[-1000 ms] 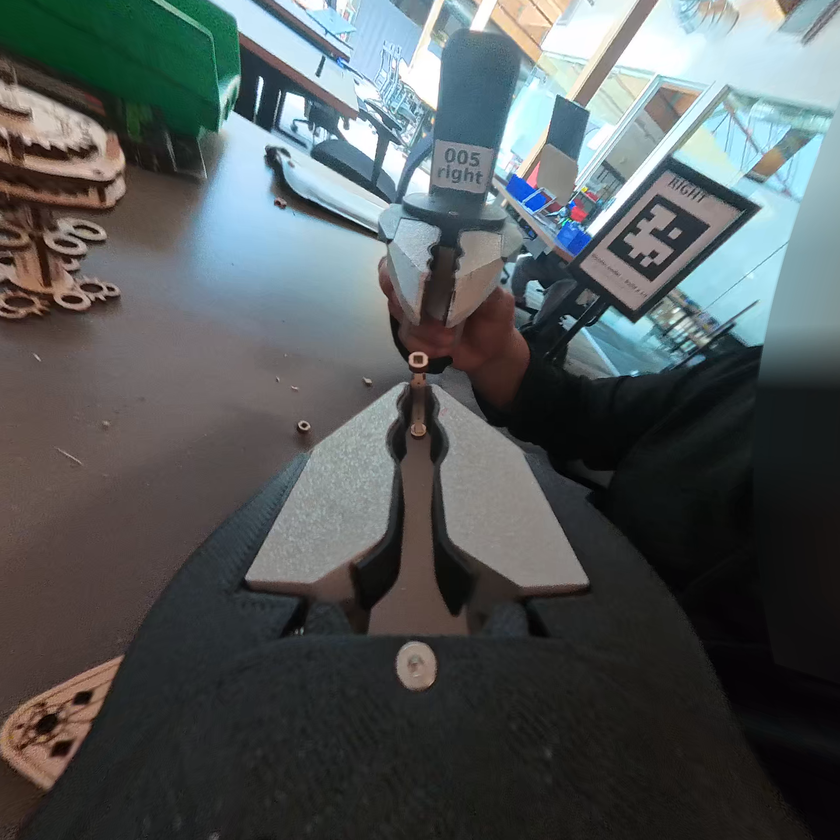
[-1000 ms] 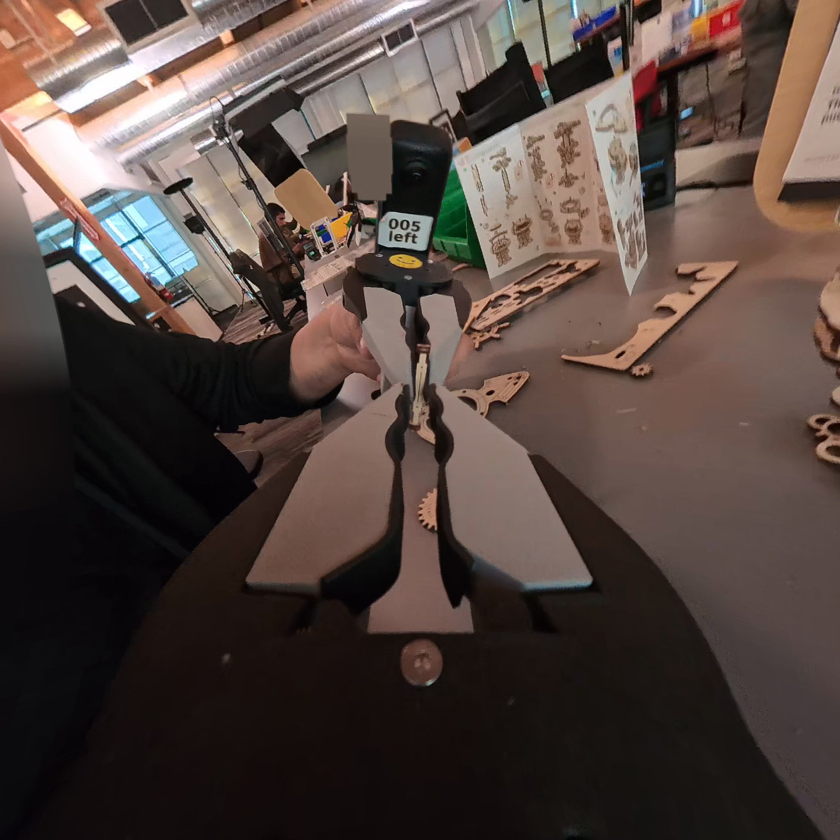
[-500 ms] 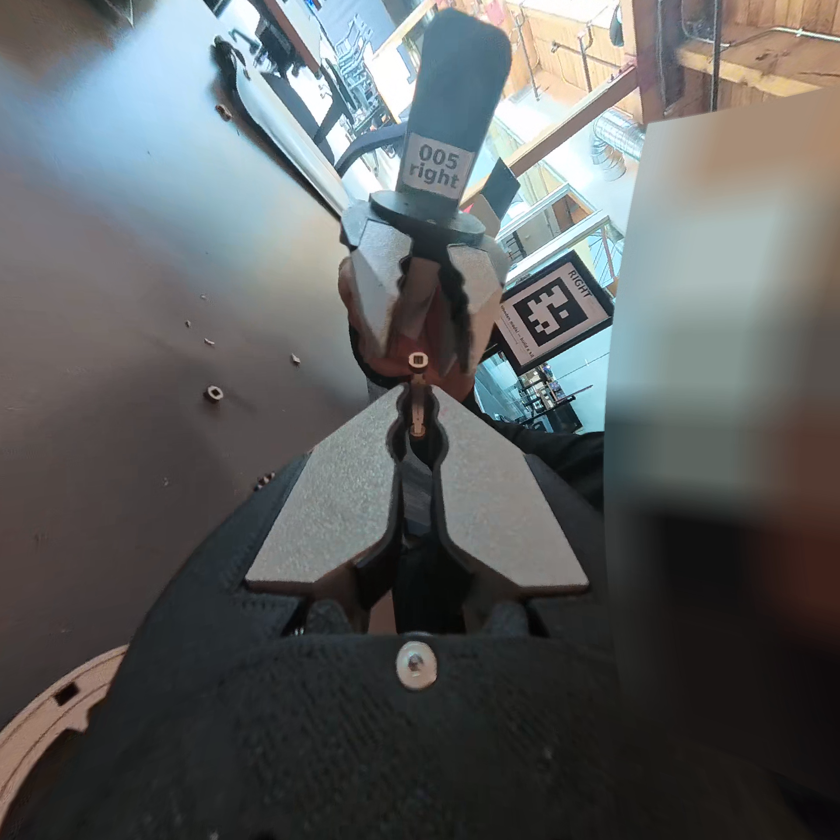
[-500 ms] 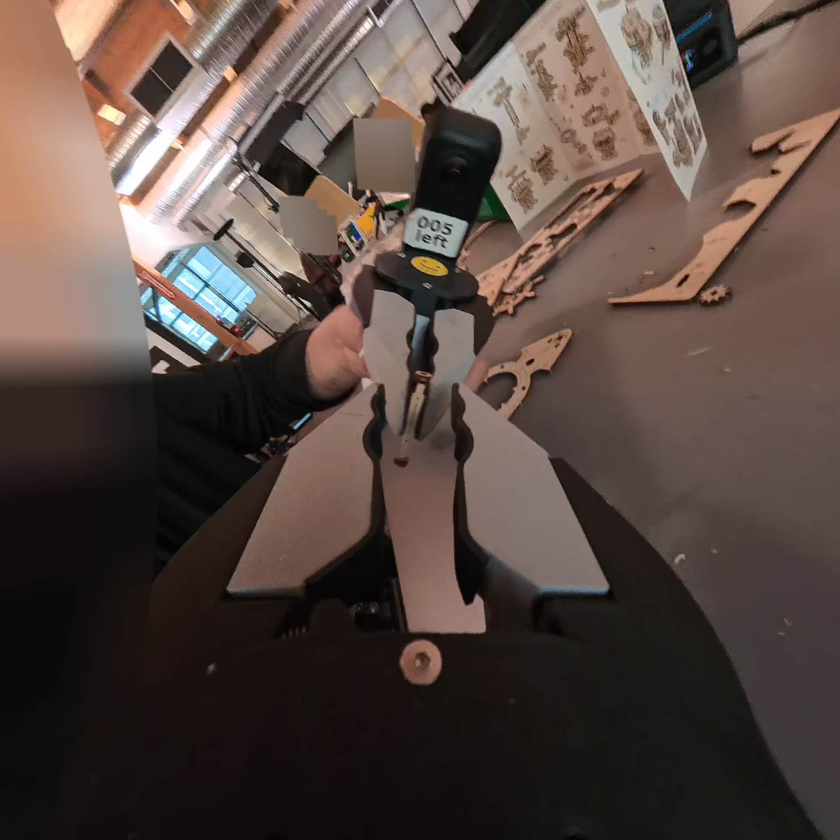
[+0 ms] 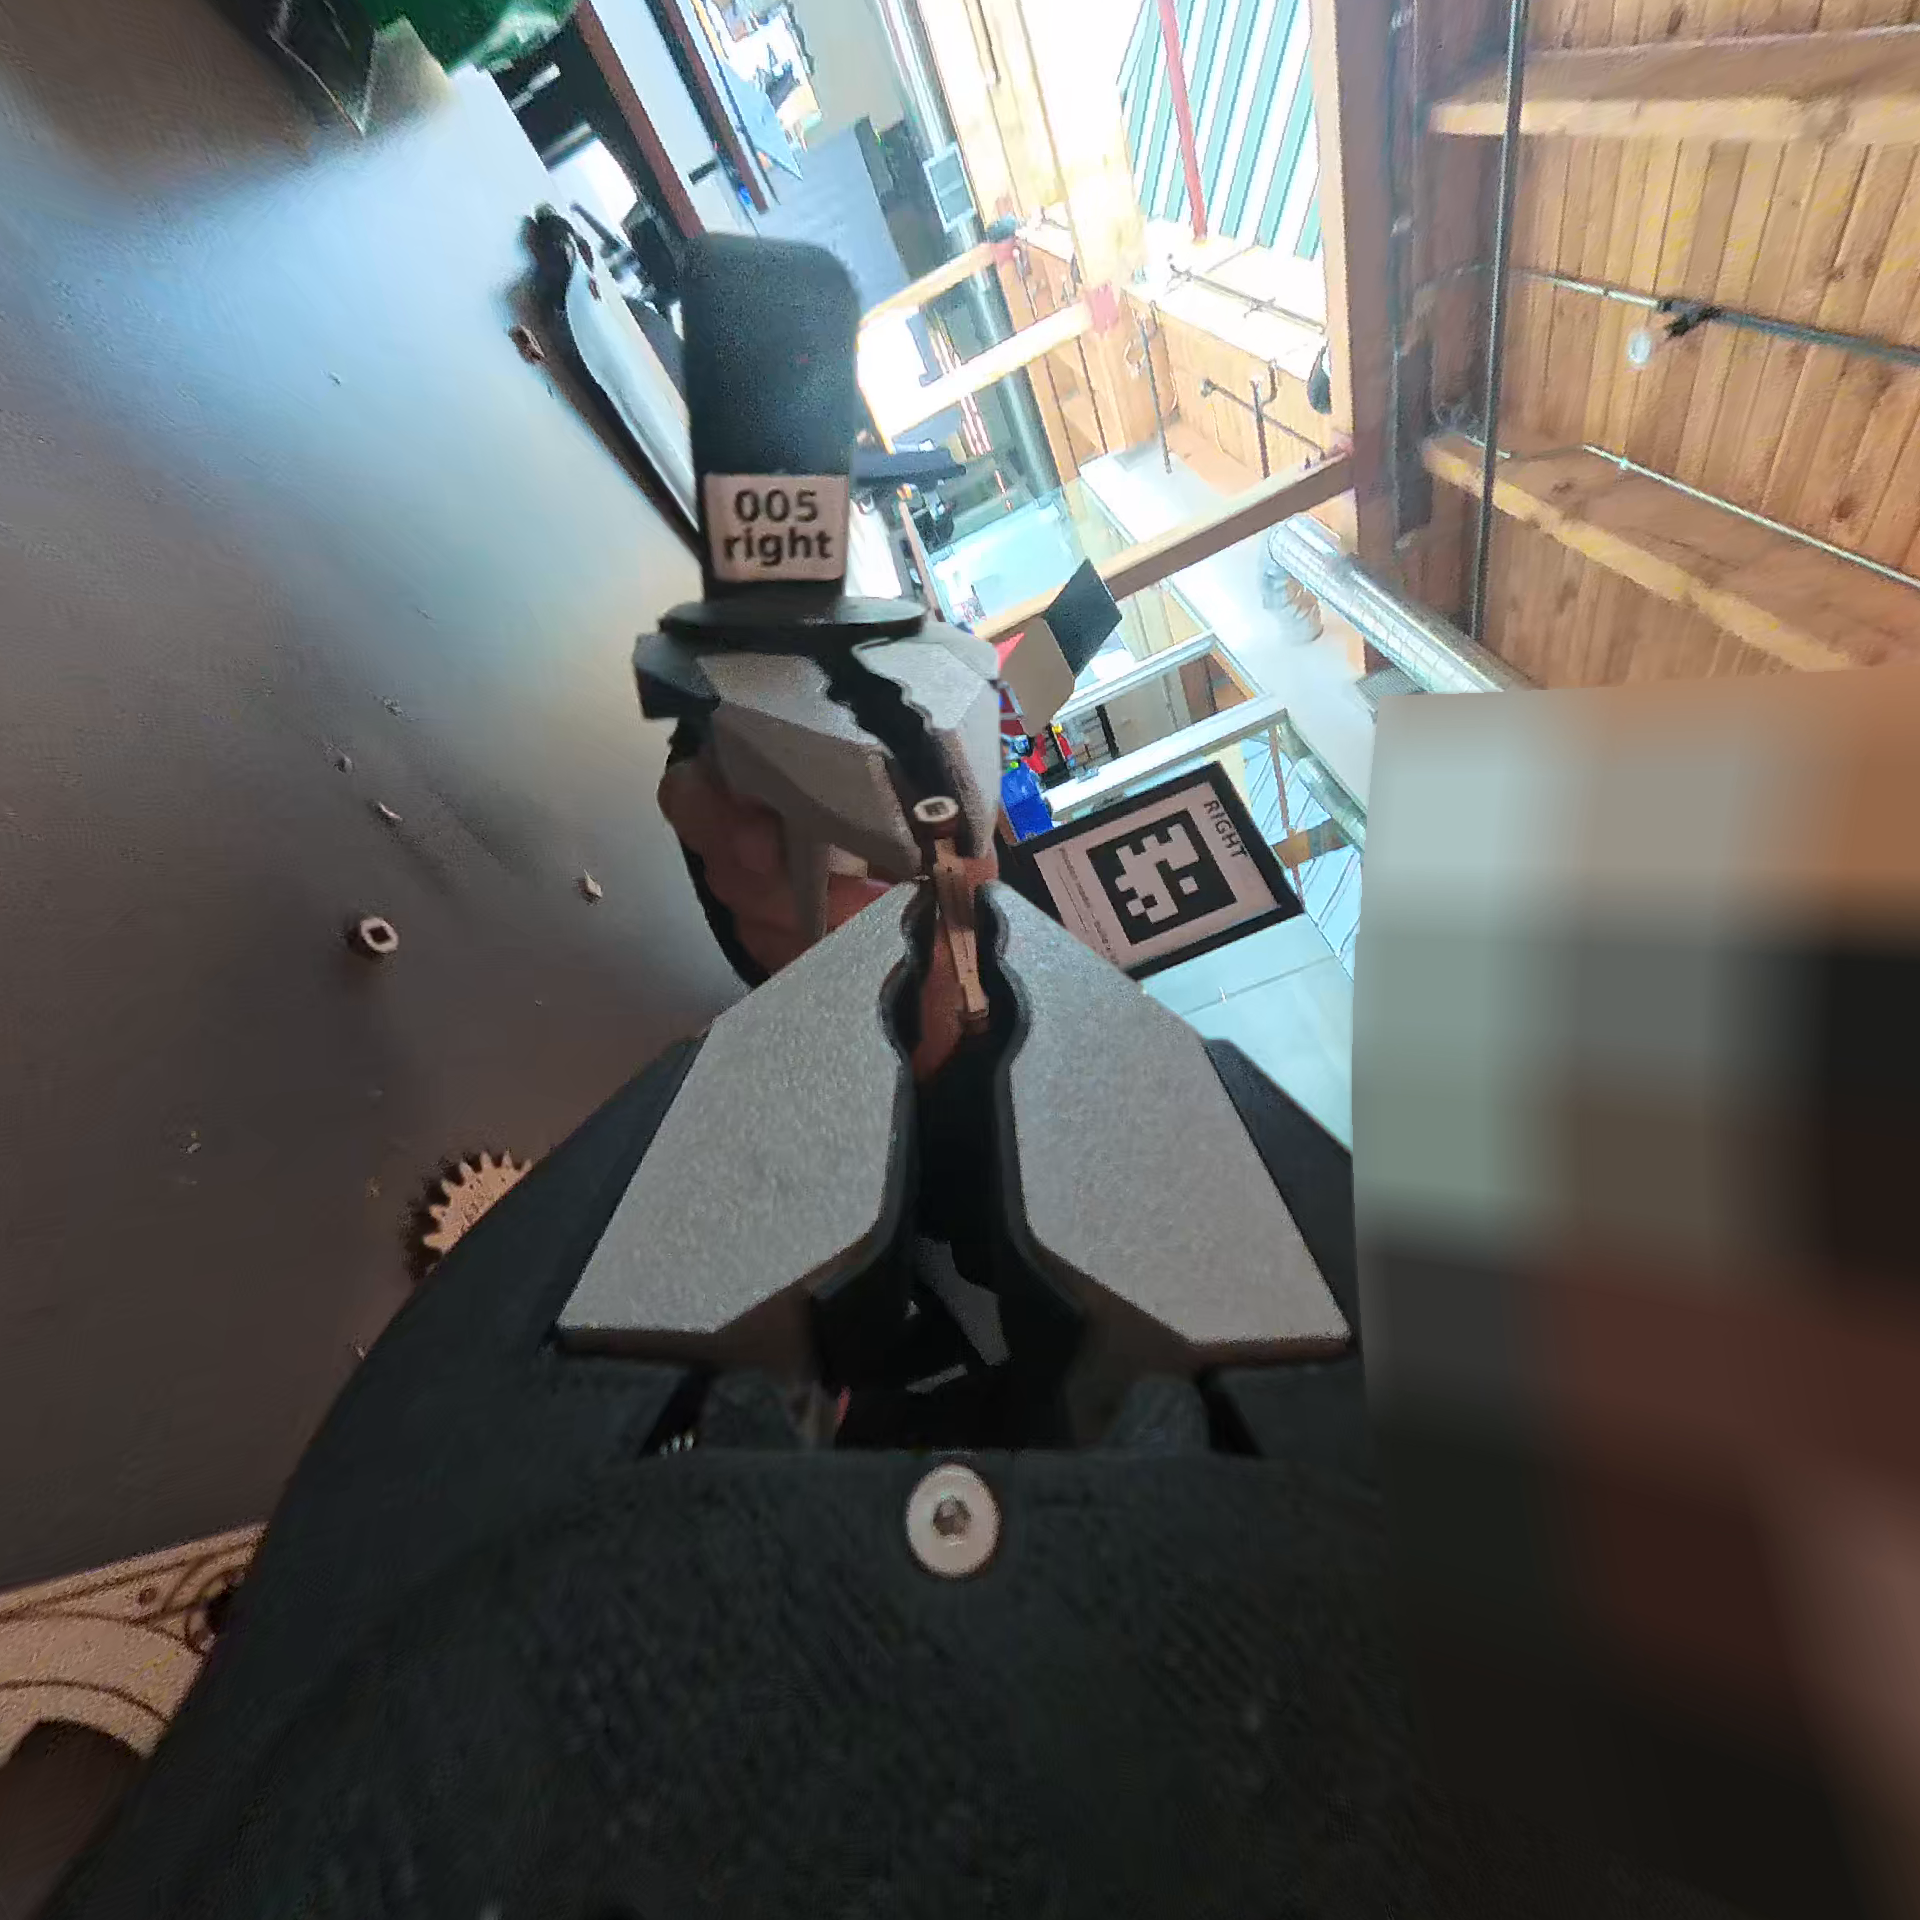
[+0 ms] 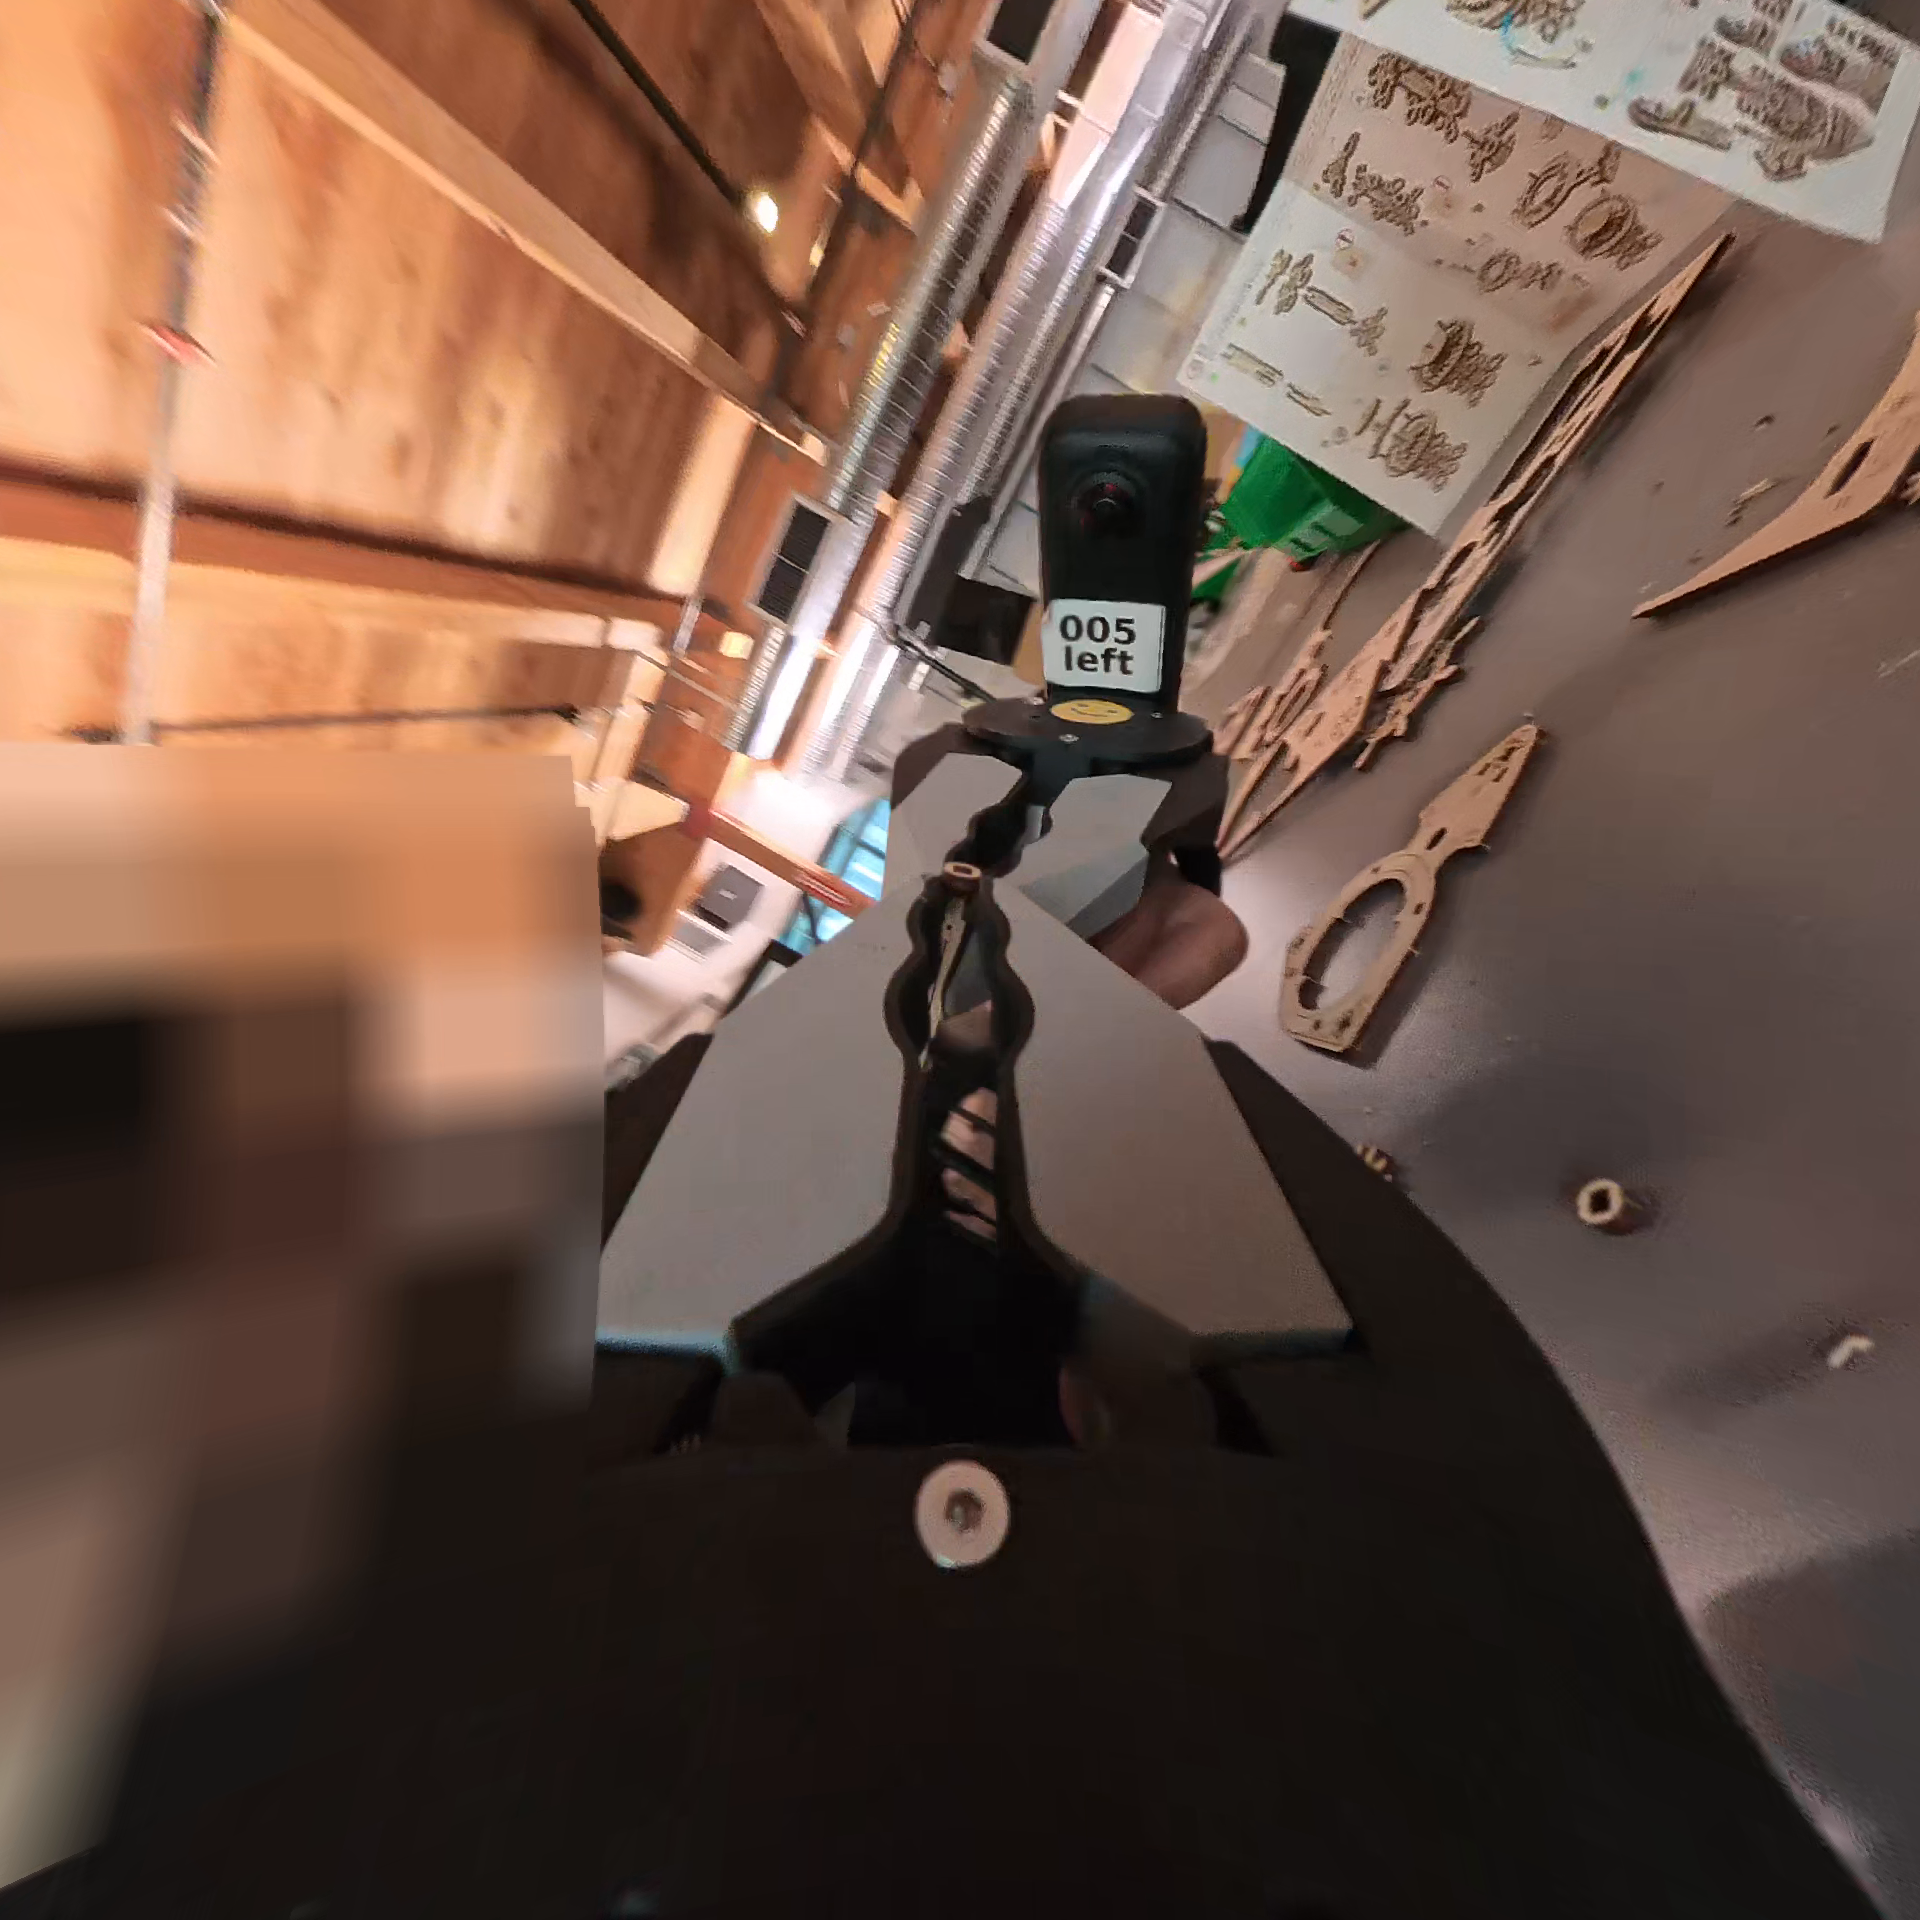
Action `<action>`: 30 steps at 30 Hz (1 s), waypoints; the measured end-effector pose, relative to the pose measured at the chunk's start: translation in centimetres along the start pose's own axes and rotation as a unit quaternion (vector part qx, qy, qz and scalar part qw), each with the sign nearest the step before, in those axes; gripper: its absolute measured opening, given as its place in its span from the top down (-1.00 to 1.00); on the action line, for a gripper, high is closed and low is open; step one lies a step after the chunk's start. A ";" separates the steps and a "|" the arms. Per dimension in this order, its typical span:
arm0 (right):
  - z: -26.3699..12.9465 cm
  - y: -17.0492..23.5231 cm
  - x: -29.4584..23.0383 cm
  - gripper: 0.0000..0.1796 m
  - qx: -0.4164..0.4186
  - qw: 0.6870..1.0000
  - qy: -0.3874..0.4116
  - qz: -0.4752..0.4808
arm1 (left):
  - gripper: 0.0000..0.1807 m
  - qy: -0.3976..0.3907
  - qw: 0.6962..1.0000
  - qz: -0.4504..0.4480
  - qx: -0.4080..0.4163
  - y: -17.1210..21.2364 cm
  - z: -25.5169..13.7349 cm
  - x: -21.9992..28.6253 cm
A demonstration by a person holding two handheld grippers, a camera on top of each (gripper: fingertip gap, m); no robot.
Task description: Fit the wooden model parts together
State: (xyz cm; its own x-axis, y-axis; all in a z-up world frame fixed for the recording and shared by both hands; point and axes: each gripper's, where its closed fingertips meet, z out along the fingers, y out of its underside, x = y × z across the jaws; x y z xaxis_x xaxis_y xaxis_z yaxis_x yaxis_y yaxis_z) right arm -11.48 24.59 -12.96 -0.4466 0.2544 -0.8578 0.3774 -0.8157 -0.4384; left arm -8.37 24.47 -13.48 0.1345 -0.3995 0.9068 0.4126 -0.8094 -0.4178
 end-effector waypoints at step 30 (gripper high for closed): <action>-0.2 -1.7 -0.5 0.97 0.066 0.990 -0.066 0.107 | 0.94 0.022 0.998 -0.032 0.041 -1.6 0.2 0.8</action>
State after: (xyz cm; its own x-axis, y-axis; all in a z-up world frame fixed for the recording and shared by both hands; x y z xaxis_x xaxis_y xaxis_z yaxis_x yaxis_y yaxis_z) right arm -11.70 25.98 -11.87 -0.4738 0.0062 -0.8806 0.3687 -0.9067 -0.2048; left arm -8.72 25.57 -12.05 0.0657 -0.3677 0.9276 0.4920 -0.7968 -0.3507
